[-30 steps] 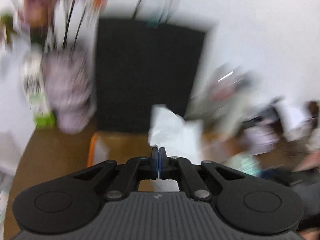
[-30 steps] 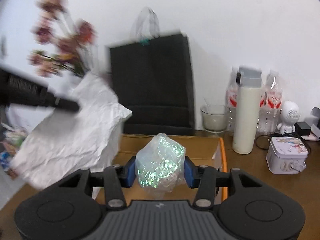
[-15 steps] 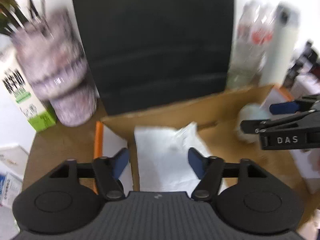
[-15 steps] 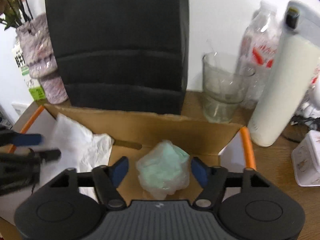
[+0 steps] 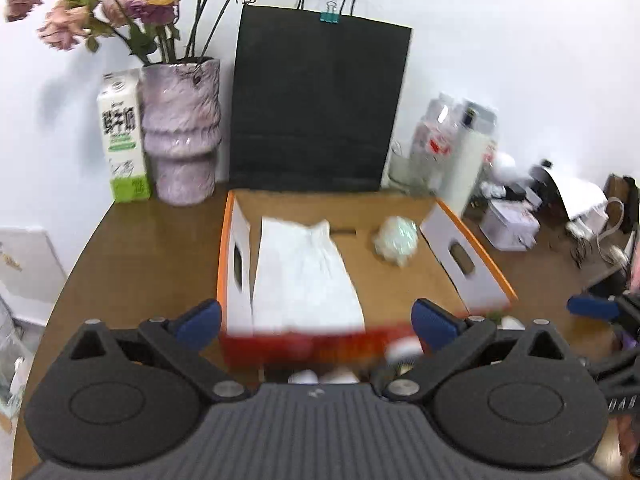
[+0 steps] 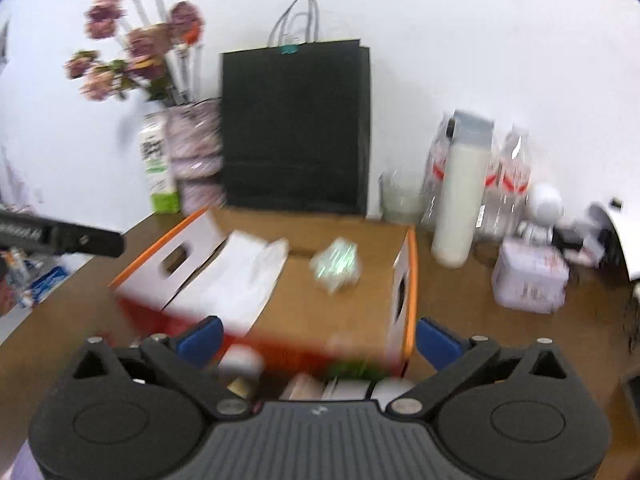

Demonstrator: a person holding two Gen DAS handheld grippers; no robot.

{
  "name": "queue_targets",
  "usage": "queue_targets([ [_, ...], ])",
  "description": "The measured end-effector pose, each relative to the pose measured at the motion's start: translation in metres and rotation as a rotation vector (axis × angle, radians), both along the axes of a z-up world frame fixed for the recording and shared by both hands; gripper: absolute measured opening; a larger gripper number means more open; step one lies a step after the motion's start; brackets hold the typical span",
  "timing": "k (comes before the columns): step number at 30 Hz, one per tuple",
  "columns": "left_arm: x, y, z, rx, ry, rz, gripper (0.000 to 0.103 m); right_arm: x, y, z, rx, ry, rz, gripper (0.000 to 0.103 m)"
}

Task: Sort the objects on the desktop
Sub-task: 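Grasp the purple cloth pouch with the left gripper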

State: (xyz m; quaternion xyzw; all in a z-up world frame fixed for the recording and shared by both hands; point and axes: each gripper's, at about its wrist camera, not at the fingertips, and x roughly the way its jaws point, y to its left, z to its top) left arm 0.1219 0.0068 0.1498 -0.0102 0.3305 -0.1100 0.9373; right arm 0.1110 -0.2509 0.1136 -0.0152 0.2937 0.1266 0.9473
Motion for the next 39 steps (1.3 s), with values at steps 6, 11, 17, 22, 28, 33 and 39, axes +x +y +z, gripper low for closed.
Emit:
queue_targets([
  [6, -0.073, 0.009, -0.007, 0.006, 0.018, 0.013, 0.103, -0.08, 0.012, -0.039, -0.036, 0.077, 0.045, 0.103],
  [11, -0.122, 0.011, -0.016, 0.014, 0.03, 0.015, 0.103, -0.131, 0.013, -0.065, 0.041, 0.142, 0.034, 0.103],
  [17, -0.147, 0.007, -0.022, 0.034, 0.031, 0.004, 0.103, -0.158, 0.01, -0.061, 0.054, 0.113, 0.027, 0.103],
  [22, -0.156, 0.005, -0.04, 0.097, 0.051, 0.009, 0.103, -0.16, 0.009, -0.054, 0.056, 0.086, 0.013, 0.103],
  [28, -0.17, -0.01, -0.082, 0.292, 0.047, -0.006, 0.103, -0.154, 0.008, -0.057, 0.039, 0.071, -0.019, 0.103],
  [33, -0.16, 0.004, -0.107, 0.246, 0.162, 0.092, 0.103, -0.151, 0.012, -0.061, 0.022, 0.069, -0.011, 0.103],
  [39, -0.154, 0.026, -0.124, 0.063, 0.241, 0.158, 0.103, -0.151, 0.015, -0.068, 0.008, 0.054, -0.02, 0.103],
])
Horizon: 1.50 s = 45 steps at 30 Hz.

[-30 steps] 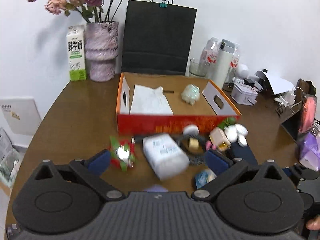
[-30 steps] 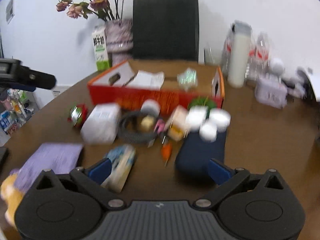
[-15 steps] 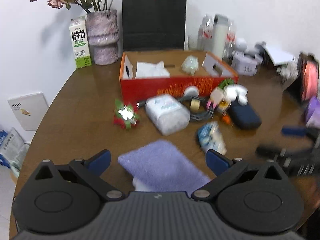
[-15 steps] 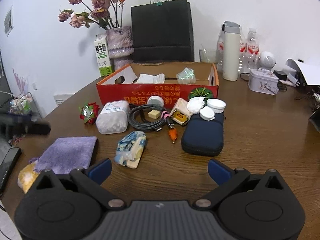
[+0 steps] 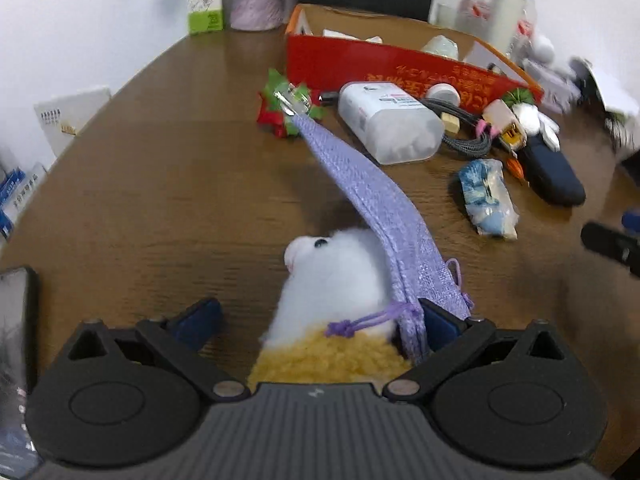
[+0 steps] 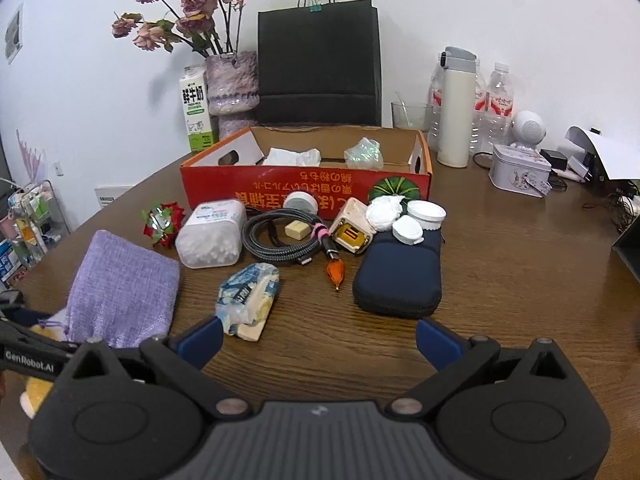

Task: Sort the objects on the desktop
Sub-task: 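Grasp the purple cloth pouch with the left gripper, then grasp the wrapped snack packet with the right gripper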

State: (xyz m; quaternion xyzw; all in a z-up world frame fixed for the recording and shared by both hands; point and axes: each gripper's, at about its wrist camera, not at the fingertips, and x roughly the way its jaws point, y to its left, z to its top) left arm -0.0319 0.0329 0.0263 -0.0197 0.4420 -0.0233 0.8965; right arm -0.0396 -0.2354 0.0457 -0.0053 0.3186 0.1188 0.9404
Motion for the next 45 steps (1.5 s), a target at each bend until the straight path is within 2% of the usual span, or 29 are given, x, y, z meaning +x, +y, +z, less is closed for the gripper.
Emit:
queue_targets([
  [3, -0.002, -0.001, -0.001, 0.001, -0.025, -0.011, 0.102, 0.002, 0.002, -0.005, -0.006, 0.004, -0.005, 0.103],
  [4, -0.004, -0.002, 0.0, -0.001, -0.041, -0.015, 0.092, 0.002, 0.003, -0.005, -0.009, 0.001, -0.003, 0.103],
  [5, -0.006, -0.003, 0.001, 0.008, -0.065, -0.021, 0.071, 0.002, 0.005, -0.005, -0.01, -0.007, -0.001, 0.103],
  [6, -0.009, -0.007, 0.003, 0.027, -0.091, -0.034, 0.059, 0.001, 0.006, -0.004, -0.011, -0.017, 0.001, 0.103],
  [8, -0.013, -0.011, 0.006, 0.037, -0.117, -0.04, 0.056, -0.003, 0.007, -0.004, -0.011, -0.046, 0.004, 0.103],
  [12, -0.026, -0.016, 0.011, 0.03, -0.197, -0.034, 0.054, -0.012, 0.0, -0.008, -0.003, -0.109, 0.009, 0.101],
  [17, -0.027, -0.011, 0.022, 0.0, -0.236, -0.036, 0.053, -0.001, -0.012, -0.018, 0.02, -0.072, -0.036, 0.096],
  [21, -0.024, 0.001, 0.038, -0.062, -0.276, -0.013, 0.053, 0.012, -0.002, -0.02, 0.037, -0.047, -0.003, 0.092],
  [24, -0.01, -0.002, 0.038, -0.08, -0.241, -0.052, 0.054, 0.024, 0.014, -0.022, 0.144, 0.016, 0.052, 0.09],
  [25, -0.006, -0.005, 0.036, -0.081, -0.234, -0.046, 0.054, 0.031, 0.022, -0.025, 0.18, 0.043, 0.081, 0.083],
  [27, -0.004, -0.013, 0.03, -0.051, -0.231, -0.062, 0.057, 0.042, 0.041, -0.028, 0.148, 0.04, 0.098, 0.077],
  [29, -0.004, -0.017, 0.023, -0.02, -0.225, -0.071, 0.065, 0.055, 0.058, -0.034, 0.07, 0.047, 0.085, 0.059],
  [30, -0.004, -0.017, 0.019, -0.009, -0.216, -0.078, 0.065, 0.06, 0.064, -0.038, 0.049, 0.056, 0.093, 0.045],
  [33, -0.001, -0.012, 0.022, -0.028, -0.22, -0.08, 0.072, 0.06, 0.073, -0.041, -0.018, 0.03, 0.098, 0.021],
  [34, 0.0, -0.009, 0.026, -0.039, -0.24, -0.088, 0.078, 0.057, 0.07, -0.04, 0.004, 0.037, 0.105, 0.02],
  [36, 0.006, -0.005, 0.037, -0.038, -0.294, -0.114, 0.079, 0.052, 0.06, -0.039, 0.039, 0.046, 0.099, 0.02],
  [38, 0.026, -0.01, 0.043, -0.014, -0.268, -0.171, 0.079, 0.044, 0.05, -0.036, 0.036, 0.033, 0.07, 0.02],
  [39, 0.041, -0.014, 0.043, -0.008, -0.223, -0.192, 0.076, 0.042, 0.046, -0.034, 0.04, 0.03, 0.061, 0.02],
  [41, 0.066, -0.02, 0.032, 0.004, -0.134, -0.21, 0.053, 0.035, 0.038, -0.027, 0.056, 0.017, 0.055, 0.02],
  [42, 0.075, -0.025, 0.024, 0.031, -0.103, -0.205, 0.049, 0.033, 0.035, -0.023, 0.058, 0.01, 0.054, 0.02],
  [43, 0.081, -0.03, 0.016, 0.061, -0.075, -0.22, 0.045, 0.029, 0.034, -0.019, 0.058, 0.0, 0.059, 0.02],
  [44, 0.083, -0.036, 0.011, 0.086, -0.057, -0.25, 0.035, 0.027, 0.033, -0.017, 0.062, -0.008, 0.064, 0.02],
  [45, 0.081, -0.037, 0.011, 0.096, -0.059, -0.26, 0.03, 0.025, 0.033, -0.014, 0.067, -0.013, 0.07, 0.02],
])
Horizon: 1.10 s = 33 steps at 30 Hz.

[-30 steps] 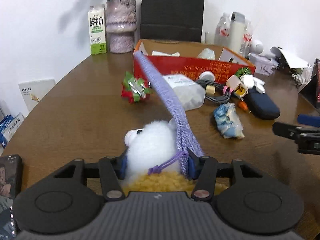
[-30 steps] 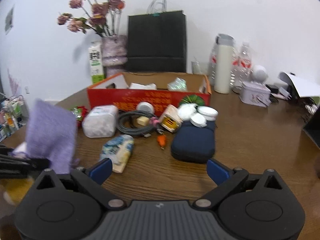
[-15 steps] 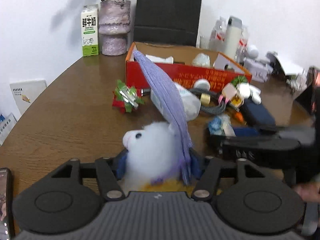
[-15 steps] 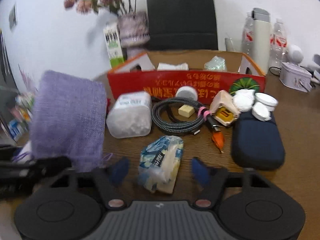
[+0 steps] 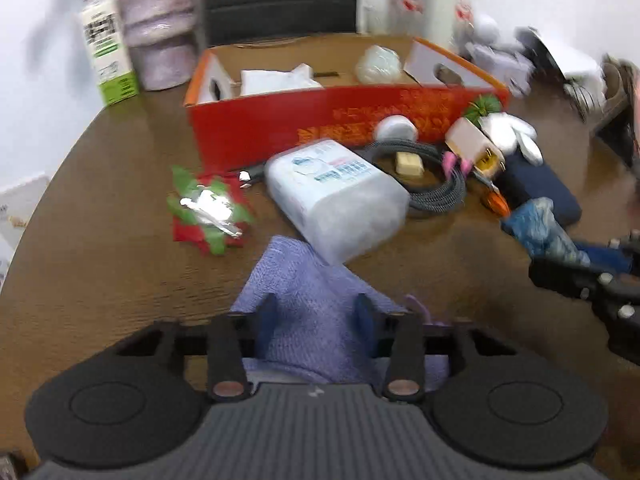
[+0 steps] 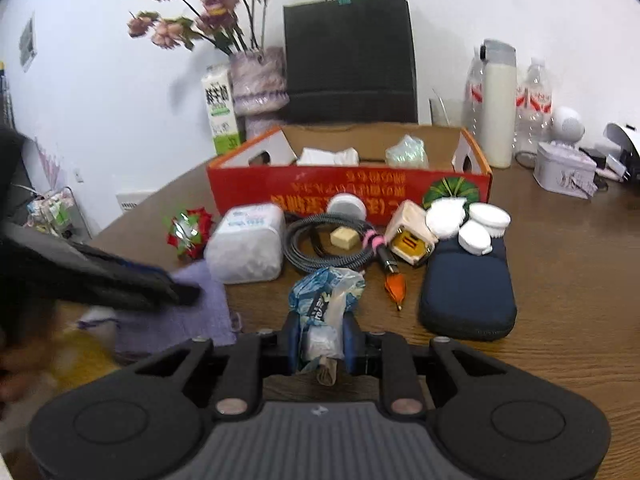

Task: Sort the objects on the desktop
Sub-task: 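Grasp the wrapped snack packet with the right gripper, then drop the purple pouch and snack packet into the box with both grippers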

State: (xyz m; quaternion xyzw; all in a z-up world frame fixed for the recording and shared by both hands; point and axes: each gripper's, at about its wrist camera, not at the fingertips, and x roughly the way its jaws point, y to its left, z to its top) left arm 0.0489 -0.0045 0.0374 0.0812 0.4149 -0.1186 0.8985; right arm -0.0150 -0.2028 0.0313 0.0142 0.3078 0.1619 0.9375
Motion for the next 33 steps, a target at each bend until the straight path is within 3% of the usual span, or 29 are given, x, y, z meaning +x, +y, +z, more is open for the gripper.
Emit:
queue_targets([
  [2, -0.002, -0.002, 0.004, 0.014, 0.001, -0.001, 0.013, -0.001, 0.002, 0.002, 0.002, -0.006, 0.015, 0.02],
  [6, -0.026, 0.01, 0.023, -0.005, -0.09, 0.026, 0.01, -0.005, 0.008, 0.003, -0.006, -0.014, 0.049, 0.02],
  [12, -0.049, 0.042, 0.084, -0.31, -0.235, 0.077, 0.008, -0.019, -0.003, 0.028, 0.044, -0.082, 0.042, 0.02],
  [15, -0.03, 0.042, 0.106, -0.375, -0.25, 0.068, 0.007, -0.02, -0.009, 0.043, 0.039, -0.132, 0.035, 0.02],
  [18, 0.011, 0.029, 0.135, -0.334, -0.304, 0.03, 0.007, -0.002, -0.016, 0.067, -0.017, -0.19, 0.021, 0.02],
  [20, 0.05, 0.013, 0.152, -0.264, -0.33, -0.015, 0.007, 0.022, -0.021, 0.085, -0.08, -0.223, 0.008, 0.02],
  [23, 0.115, -0.01, 0.154, -0.169, -0.284, -0.066, 0.008, 0.077, -0.027, 0.103, -0.138, -0.214, -0.012, 0.02],
  [29, 0.241, -0.027, 0.106, -0.13, -0.111, -0.125, 0.008, 0.234, -0.037, 0.088, -0.225, -0.034, -0.083, 0.02],
  [33, 0.279, -0.039, 0.068, -0.01, -0.091, -0.173, 0.012, 0.309, -0.032, 0.061, -0.251, 0.054, -0.096, 0.02],
])
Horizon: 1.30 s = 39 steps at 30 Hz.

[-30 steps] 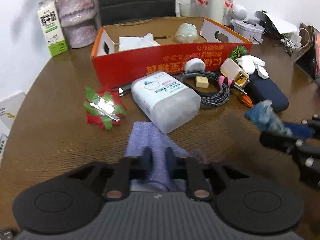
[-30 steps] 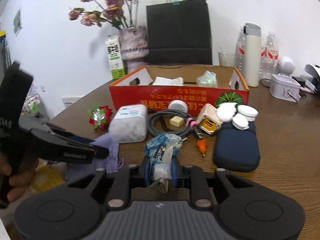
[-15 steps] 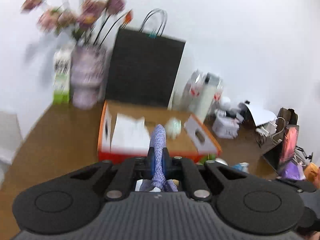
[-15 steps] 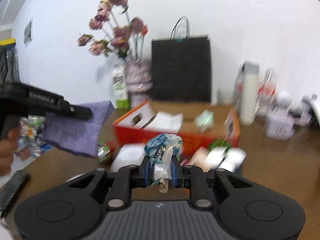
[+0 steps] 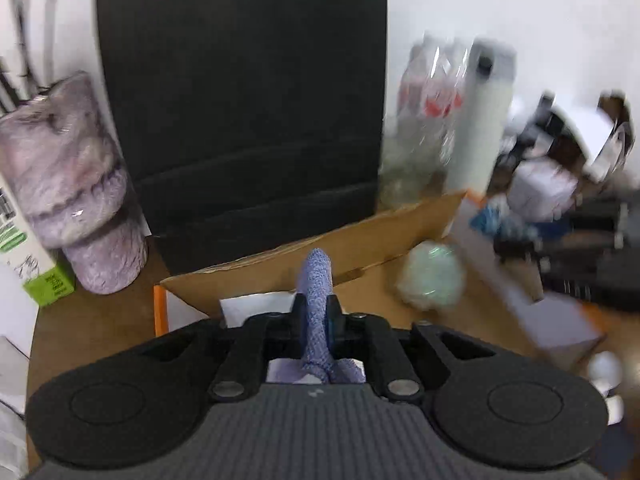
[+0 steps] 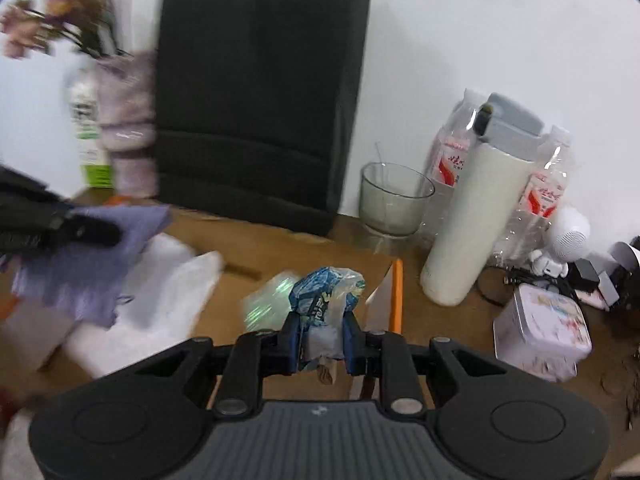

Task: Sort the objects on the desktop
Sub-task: 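Drop the purple pouch and snack packet into the box with both grippers, then grasp the yellow-white plush toy with the left gripper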

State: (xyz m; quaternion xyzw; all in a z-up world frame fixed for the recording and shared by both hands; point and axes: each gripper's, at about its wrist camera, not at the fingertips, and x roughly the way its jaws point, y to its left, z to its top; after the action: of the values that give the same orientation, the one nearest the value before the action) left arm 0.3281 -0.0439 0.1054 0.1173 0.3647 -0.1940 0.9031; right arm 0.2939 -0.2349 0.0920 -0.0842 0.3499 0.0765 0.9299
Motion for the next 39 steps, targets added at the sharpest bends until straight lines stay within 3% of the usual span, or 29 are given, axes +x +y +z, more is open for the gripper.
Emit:
queue_targets([
  [2, 0.013, -0.001, -0.012, 0.013, 0.021, -0.001, 0.032, 0.029, 0.003, -0.012, -0.012, 0.035, -0.009, 0.02],
  [4, 0.022, -0.002, -0.018, 0.019, 0.025, 0.009, 0.042, 0.05, 0.004, -0.026, -0.01, 0.053, -0.018, 0.03],
  [6, 0.025, -0.002, -0.017, 0.032, 0.021, 0.025, 0.043, 0.065, 0.005, -0.034, -0.015, 0.073, -0.038, 0.043],
  [9, 0.023, 0.002, -0.009, 0.047, 0.009, 0.07, 0.043, 0.066, 0.0, -0.029, 0.02, 0.05, -0.06, 0.043],
  [12, 0.008, 0.014, 0.007, 0.009, 0.009, 0.126, 0.043, 0.052, -0.01, -0.014, 0.081, 0.027, -0.066, 0.043],
  [17, -0.059, 0.031, 0.034, -0.057, -0.051, 0.336, 0.058, -0.013, -0.021, 0.015, 0.173, -0.01, -0.061, 0.049],
  [19, -0.099, 0.034, 0.044, -0.105, -0.084, 0.322, 0.065, -0.056, -0.025, 0.021, 0.2, -0.047, -0.035, 0.059],
  [22, -0.163, 0.038, 0.056, -0.156, -0.155, 0.291, 0.087, -0.113, -0.027, 0.017, 0.22, -0.063, -0.027, 0.061],
  [24, -0.202, 0.04, 0.056, -0.155, -0.199, 0.276, 0.091, -0.146, -0.026, 0.012, 0.235, -0.055, -0.019, 0.063],
  [29, -0.284, 0.052, 0.041, -0.142, -0.251, 0.256, 0.103, -0.228, -0.018, -0.007, 0.249, -0.077, 0.011, 0.079],
  [36, -0.36, 0.082, -0.016, -0.194, -0.115, 0.33, 0.103, -0.309, -0.002, -0.042, 0.219, -0.055, 0.018, 0.08],
  [39, -0.369, 0.082, -0.039, -0.148, -0.054, 0.32, 0.103, -0.325, 0.005, -0.053, 0.196, -0.043, 0.023, 0.081],
])
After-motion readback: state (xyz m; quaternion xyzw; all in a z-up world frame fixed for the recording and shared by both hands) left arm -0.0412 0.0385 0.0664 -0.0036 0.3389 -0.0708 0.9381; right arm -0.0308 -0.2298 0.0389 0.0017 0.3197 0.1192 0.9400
